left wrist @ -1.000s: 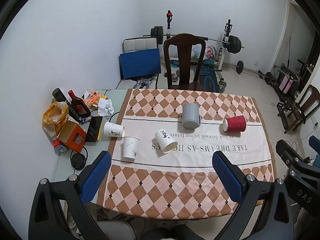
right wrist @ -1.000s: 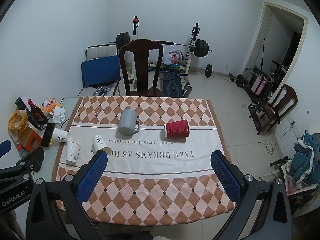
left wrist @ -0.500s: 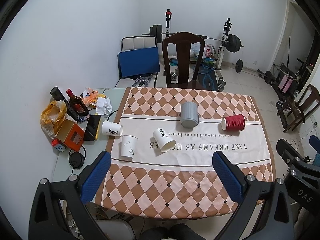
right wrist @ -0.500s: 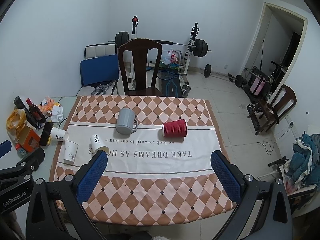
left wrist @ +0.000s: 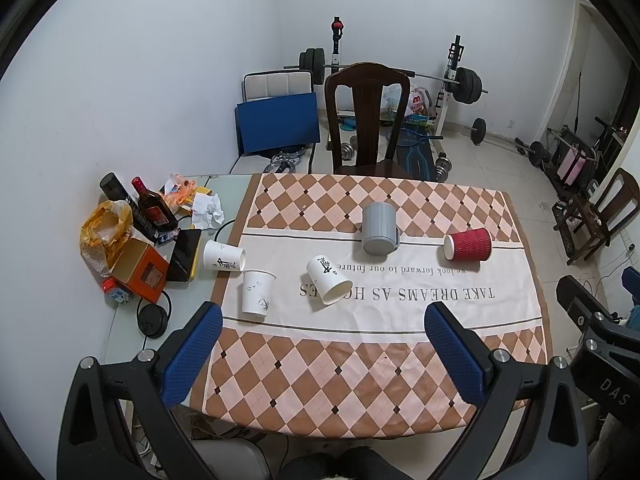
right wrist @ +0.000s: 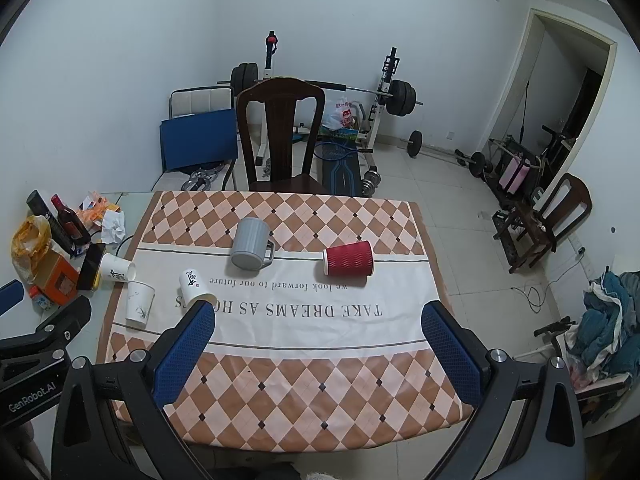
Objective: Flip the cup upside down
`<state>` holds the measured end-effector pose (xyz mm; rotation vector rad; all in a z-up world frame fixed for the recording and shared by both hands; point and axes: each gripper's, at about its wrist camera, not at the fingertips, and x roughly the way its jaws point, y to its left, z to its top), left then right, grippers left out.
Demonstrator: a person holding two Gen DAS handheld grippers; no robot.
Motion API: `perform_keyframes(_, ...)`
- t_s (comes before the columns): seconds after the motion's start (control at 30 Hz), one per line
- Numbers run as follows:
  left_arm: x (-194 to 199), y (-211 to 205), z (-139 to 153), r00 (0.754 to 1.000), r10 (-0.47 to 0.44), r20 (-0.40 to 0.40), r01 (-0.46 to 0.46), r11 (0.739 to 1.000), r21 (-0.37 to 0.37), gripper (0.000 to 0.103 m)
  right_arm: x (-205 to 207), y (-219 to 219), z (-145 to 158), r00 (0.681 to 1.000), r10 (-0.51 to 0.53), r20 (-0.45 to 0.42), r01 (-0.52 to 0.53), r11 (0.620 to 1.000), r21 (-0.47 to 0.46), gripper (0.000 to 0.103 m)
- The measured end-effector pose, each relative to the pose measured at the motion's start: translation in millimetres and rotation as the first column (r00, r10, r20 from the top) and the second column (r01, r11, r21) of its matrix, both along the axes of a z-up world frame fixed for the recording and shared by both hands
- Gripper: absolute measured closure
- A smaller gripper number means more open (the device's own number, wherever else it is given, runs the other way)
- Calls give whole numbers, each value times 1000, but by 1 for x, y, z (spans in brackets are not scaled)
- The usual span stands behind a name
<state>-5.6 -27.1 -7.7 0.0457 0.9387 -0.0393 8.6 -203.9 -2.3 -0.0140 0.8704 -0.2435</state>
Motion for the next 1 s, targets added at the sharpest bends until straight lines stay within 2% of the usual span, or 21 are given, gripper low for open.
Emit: perform_keyframes(1.0, 1, 1, 0, 1000, 2, -5, -2, 1000, -5, 0, -6, -5, 0, 1000, 4, -7, -4, 1000, -3, 0)
